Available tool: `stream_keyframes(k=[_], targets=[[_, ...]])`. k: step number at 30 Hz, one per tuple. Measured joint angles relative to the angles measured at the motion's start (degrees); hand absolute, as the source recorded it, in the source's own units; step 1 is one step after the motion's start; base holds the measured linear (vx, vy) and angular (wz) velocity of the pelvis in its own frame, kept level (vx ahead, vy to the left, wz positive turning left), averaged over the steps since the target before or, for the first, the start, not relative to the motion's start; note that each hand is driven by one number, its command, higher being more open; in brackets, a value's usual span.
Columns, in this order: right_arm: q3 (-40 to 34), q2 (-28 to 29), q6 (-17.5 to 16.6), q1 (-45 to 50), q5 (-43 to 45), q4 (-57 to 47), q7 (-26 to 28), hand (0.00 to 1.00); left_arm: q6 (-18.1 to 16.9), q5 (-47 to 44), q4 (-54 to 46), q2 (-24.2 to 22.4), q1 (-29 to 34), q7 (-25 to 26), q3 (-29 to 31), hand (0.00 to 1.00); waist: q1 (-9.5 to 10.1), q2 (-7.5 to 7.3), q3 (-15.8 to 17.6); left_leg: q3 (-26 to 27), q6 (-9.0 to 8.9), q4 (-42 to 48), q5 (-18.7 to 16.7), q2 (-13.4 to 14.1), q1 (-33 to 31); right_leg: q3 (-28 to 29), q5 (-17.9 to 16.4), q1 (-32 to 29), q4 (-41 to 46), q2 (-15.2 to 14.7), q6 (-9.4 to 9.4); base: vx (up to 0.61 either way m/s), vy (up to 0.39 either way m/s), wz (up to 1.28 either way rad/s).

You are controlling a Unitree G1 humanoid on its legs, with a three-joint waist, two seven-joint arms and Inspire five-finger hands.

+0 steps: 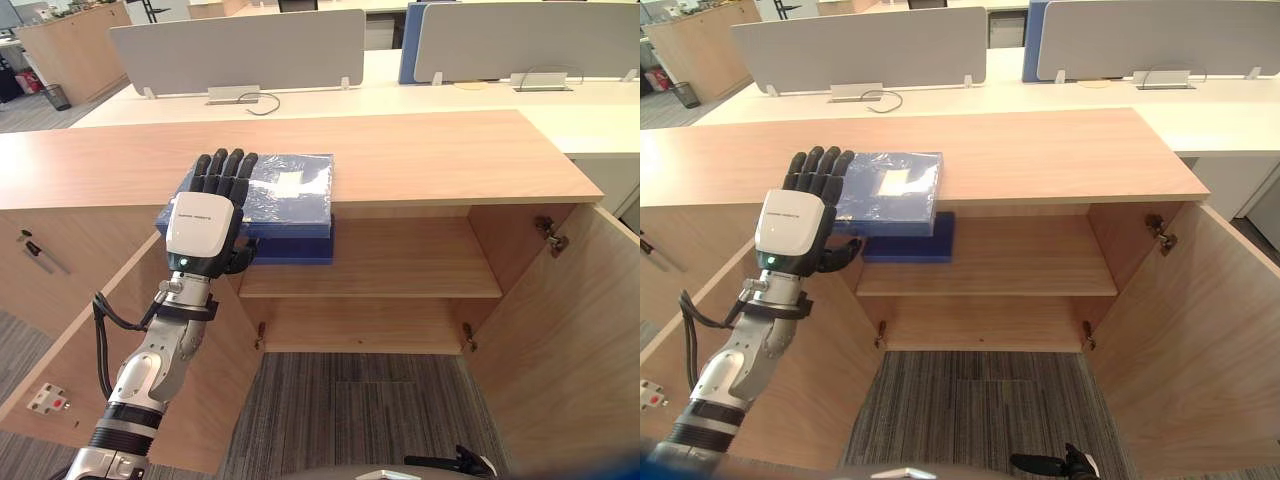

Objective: Walk over to the cabinet, pick up the folder, carry it to the office cabinet, place the folder inside the office cabinet, then close the office cabinet door

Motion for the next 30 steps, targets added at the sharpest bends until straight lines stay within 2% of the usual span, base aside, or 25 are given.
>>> stream_keyframes(k=[10,11,17,20,30], targets=[[1.5,0.0,0.1,1.3,-2.1,-1.1,0.1,1.0,2.0,-0.1,7.1,0.0,-3.1,-1.9,-1.1,1.0,-0.63,-0.53,0.3,0.3,-0.07,0.0,0.0,0.1,0.3,0.4,0.1,0.0,0.1,0.1,-0.07,0.0,0.002,-0.01],[1.5,0.0,0.1,1.5,-2.1,-1.2,0.2,1.0,2.1,-0.1,7.7,0.0,-3.2,-2.2,-1.1,0.0,-0.66,-0.53,0.3,0.4,-0.09,0.0,-0.1,0.1,0.4,0.4,0.1,0.0,0.1,0.1,-0.07,0.0,0.0,0.0],[1.5,0.1,0.1,2.0,-2.1,-1.5,0.2,1.0,3.3,-1.3,11.1,0.0,-3.5,-2.9,-1.1,0.0,-1.01,-0.59,0.4,0.7,-0.31,0.0,-0.1,0.2,0.7,0.8,0.1,0.0,0.3,0.1,-0.07,-0.01,0.002,-0.01],[1.5,0.2,0.1,2.1,-2.1,-1.8,0.2,1.0,3.7,-1.3,11.5,0.0,-6.1,-2.5,-1.0,0.0,-0.91,-0.71,0.6,0.9,-0.4,0.0,-0.1,0.2,1.0,1.1,0.1,0.0,0.6,0.0,-0.07,-0.03,0.006,-0.04],[1.5,0.2,0.1,2.1,-2.3,-2.3,0.4,1.0,3.2,-1.0,8.8,0.2,-9.7,0.3,0.1,0.0,-1.49,-0.7,0.8,1.5,-0.46,0.0,-0.2,0.3,1.4,1.7,0.1,-0.1,0.9,0.0,-0.06,-0.01,0.002,-0.03]])
